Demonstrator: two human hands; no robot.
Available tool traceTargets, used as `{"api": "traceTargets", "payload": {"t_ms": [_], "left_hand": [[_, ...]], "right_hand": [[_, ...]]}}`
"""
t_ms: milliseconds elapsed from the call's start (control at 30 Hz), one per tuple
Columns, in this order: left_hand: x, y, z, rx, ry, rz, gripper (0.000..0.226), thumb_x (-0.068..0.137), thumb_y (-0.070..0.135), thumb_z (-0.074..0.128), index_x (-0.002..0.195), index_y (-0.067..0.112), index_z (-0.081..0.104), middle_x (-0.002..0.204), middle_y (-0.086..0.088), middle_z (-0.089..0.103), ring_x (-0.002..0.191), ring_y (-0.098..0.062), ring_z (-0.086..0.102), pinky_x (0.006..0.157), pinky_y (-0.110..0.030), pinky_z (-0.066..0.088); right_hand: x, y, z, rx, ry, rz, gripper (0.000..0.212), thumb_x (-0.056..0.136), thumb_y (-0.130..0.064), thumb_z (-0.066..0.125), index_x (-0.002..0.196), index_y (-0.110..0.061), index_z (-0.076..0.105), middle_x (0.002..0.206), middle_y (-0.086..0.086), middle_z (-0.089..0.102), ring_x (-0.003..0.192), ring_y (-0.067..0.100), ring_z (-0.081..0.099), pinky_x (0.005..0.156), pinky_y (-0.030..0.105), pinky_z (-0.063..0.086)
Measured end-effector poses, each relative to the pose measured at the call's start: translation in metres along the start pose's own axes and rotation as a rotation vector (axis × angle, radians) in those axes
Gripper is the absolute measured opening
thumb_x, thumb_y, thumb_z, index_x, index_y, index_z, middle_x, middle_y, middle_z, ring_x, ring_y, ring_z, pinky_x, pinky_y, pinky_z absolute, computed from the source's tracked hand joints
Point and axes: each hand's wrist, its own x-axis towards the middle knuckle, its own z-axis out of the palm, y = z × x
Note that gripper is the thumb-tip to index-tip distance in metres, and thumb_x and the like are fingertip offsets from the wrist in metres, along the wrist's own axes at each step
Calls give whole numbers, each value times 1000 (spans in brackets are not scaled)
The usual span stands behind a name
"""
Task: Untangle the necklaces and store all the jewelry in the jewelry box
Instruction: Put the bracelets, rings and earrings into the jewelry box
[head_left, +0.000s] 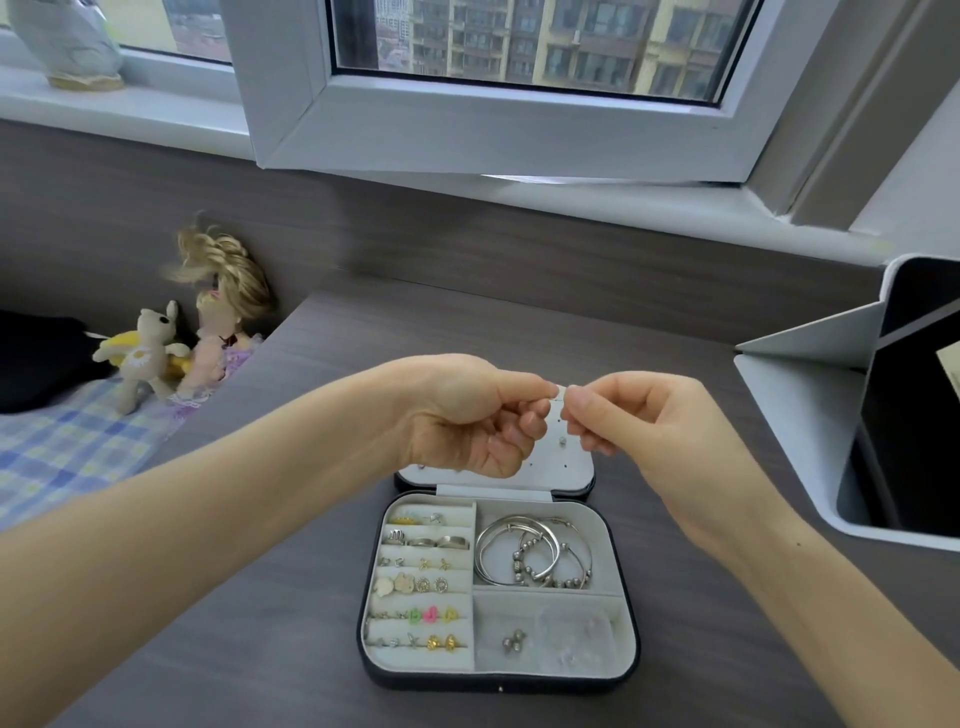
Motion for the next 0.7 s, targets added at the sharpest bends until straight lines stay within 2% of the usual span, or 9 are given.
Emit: {"api": "traceTargets", "payload": {"t_ms": [100,200,267,333,400,467,567,633,700], "left_hand": [[0,0,0,43,23,28,35,96,18,48,62,12,45,49,2,40,39,-6,32,36,-11,27],[1,0,0,103,45,64,36,97,19,48,62,12,44,48,2,39,39,-6,31,36,-12,26],[0,1,0,135,72,88,37,98,19,47,62,12,44,49,2,39,39,-7,31,36,-12,26],[-1,1,-1,280,151,167,38,98,24,48,62,12,47,52,2,41,43,-8,33,39,-13,28],[4,0,-7,621,338,294,40,98,33,47,64,12,51,58,1,48,49,-11,39,41,-13,31],[14,1,-15,903,515,412,40,99,36,43,68,13,53,69,-4,58,52,-12,45,37,-11,31],[33,3,-24,1074,617,503,37,100,33,40,69,14,46,83,-7,64,57,-12,46,43,-20,31],[47,3,-29,1114,616,499,34,100,32,40,75,13,50,94,-7,67,67,-16,50,50,-24,33],[58,1,-33,1107,606,488,34,100,32,40,74,14,50,98,-5,69,79,-20,57,62,-29,41]], "right_hand": [[-2,3,0,-206,95,-164,7,80,-20,73,74,-17,71,66,-8,67,63,6,59,61,17,47],[-1,8,-1,-494,210,-478,7,81,-10,69,77,-16,69,72,-11,62,69,3,55,64,10,41],[1,14,-2,-584,269,-594,4,78,-8,66,77,-11,69,73,-7,61,71,-1,52,67,6,37],[8,21,-7,-614,324,-585,4,77,-7,66,76,-10,69,72,-4,62,71,-2,52,67,4,36],[16,32,-12,-644,341,-499,5,77,-6,70,75,-11,71,70,-5,62,69,0,53,65,5,37],[26,44,-14,-699,336,-398,9,77,-4,72,73,-12,72,70,-5,63,63,5,52,62,12,38],[40,57,-10,-771,301,-300,9,78,-5,70,74,-12,73,73,-2,64,64,10,51,64,27,39],[47,61,-8,-811,276,-258,9,81,-6,67,76,-10,73,76,1,64,67,13,50,67,28,36],[54,63,-6,-845,250,-251,12,83,-5,63,77,-8,73,77,2,64,69,13,49,67,27,32]]}}
